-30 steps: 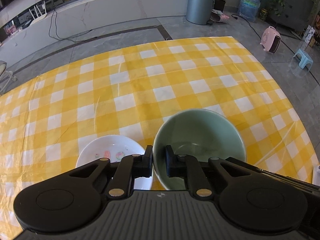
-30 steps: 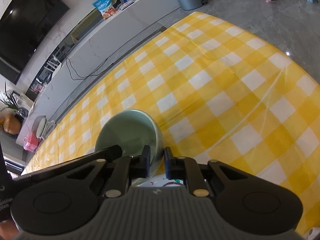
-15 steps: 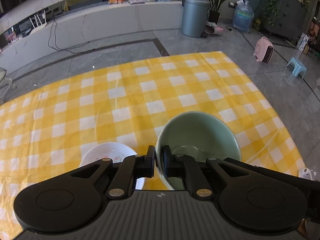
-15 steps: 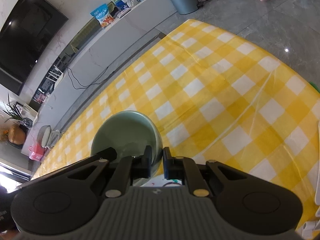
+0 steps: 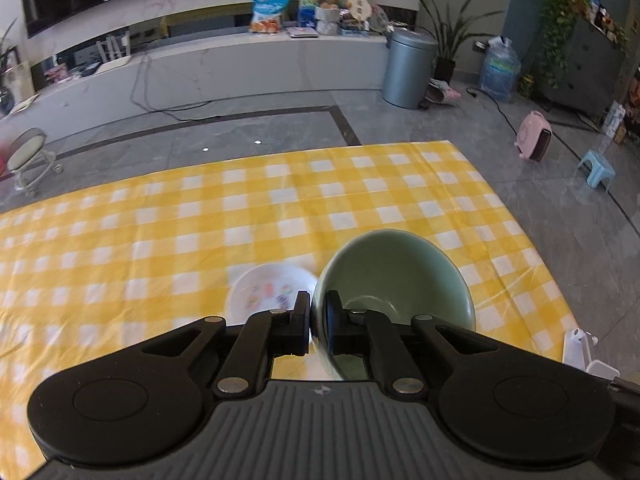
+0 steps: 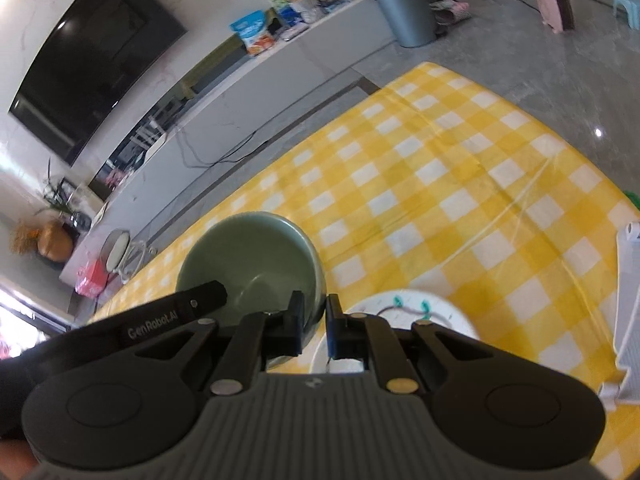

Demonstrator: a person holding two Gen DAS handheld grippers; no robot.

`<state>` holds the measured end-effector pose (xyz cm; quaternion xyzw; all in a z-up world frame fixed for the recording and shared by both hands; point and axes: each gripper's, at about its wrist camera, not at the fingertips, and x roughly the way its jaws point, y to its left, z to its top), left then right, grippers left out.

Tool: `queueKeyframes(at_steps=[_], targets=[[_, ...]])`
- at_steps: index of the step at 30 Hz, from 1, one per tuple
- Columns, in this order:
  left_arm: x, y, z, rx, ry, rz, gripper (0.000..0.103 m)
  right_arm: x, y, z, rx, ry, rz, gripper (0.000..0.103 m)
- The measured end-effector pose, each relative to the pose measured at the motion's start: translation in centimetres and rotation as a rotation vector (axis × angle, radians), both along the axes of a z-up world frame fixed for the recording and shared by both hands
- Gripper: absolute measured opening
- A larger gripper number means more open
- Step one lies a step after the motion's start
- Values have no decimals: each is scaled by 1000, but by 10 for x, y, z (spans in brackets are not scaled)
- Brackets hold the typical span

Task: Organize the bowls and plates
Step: 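Lift the pale green bowl with both grippers toward the stacked steel bowls, then lower the pale green bowl into the steel bowl stack with both grippers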

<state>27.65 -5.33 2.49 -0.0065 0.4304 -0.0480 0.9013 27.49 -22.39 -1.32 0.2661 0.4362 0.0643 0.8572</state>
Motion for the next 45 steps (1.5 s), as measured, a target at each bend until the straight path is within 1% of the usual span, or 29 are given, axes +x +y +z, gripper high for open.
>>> queueKeyframes(at_steps=[3, 8, 10, 14, 22, 28, 32, 37, 41, 45], targets=[[-20, 14, 10, 7, -20, 29, 8, -14, 17, 13, -18, -16, 42, 8], [-50, 45, 28, -24, -40, 84, 8, -41, 46, 35, -17, -45, 94, 8], [-61, 57, 35, -37, -47, 103, 7, -55, 61, 45, -35, -64, 118, 8], [-87, 78, 46, -49, -70, 132, 8, -80, 85, 61, -35, -84, 151, 8], [-137, 114, 51, -108, -75, 199, 8, -132, 121, 78, -34, -105, 223, 8], [-162, 134, 41, -135, -62, 221, 8, -158, 135, 75, -40, -90, 265, 8], [-173, 146, 25, -172, -28, 239, 9, -166, 141, 67, -48, -58, 282, 8], [-176, 159, -1, -209, 34, 259, 9, -165, 147, 46, -53, 0, 290, 8], [-176, 159, -15, -220, 62, 262, 9, -160, 151, 33, -75, 28, 288, 7], [-174, 162, -27, -247, 104, 268, 9, -154, 152, 25, -85, 52, 285, 6]])
